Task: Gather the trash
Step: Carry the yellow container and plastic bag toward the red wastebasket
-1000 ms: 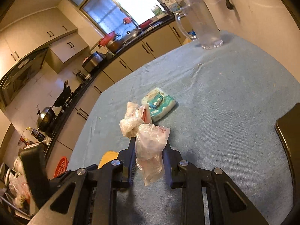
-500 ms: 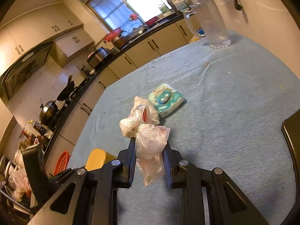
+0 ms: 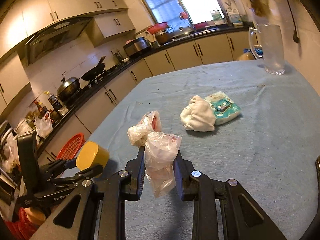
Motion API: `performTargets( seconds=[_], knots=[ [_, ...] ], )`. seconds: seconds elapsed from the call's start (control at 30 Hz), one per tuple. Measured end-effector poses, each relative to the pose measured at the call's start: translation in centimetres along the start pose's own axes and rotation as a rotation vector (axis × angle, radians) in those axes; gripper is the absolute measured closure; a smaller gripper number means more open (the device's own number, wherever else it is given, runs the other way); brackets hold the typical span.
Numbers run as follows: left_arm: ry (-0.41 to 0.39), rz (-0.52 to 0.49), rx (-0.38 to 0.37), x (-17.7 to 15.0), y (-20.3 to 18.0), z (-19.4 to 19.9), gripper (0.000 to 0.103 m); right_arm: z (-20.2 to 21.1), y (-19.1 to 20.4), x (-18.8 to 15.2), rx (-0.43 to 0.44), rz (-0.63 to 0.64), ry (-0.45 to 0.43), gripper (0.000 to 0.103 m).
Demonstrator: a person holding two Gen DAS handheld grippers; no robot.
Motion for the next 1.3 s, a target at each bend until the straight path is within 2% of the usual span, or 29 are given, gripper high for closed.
performTargets(
  seconds=[0.37, 0.57, 0.9, 1.3],
  knots=[
    [-0.03, 0.026, 0.021, -0.9, 1.5, 2.0, 0.039, -0.9, 0.7, -0.3, 0.0, 0.02, 0.036, 0.075],
    [-0.055, 0.045, 0.03, -1.2, 2.5, 3.4, 0.039, -0.5, 1.4, -0.4, 0.036, -0.025, 0.05, 0.075],
    [-0.079, 0.072, 0.027, -1.9, 4.1, 5.1, 0.039, -0.3, 6.7, -1.3, 0.093, -0.001, 0.077, 0.075],
    [-0.123, 0.13, 0.03, -2.2, 6.9, 7.2, 0.039, -1.5, 11.3, -1.6, 0.141, 0.038, 0.12, 0.075]
  ],
)
Point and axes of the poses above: each gripper's, at about its wrist camera, not at the fingertips, and z roughly against the way its jaws point, y to its left, x to its top, the point moved 3 cm from there along -z, roughly the way its jaws point, and after that the axes turned 13 degrees about -x, right-handed, at the moved point
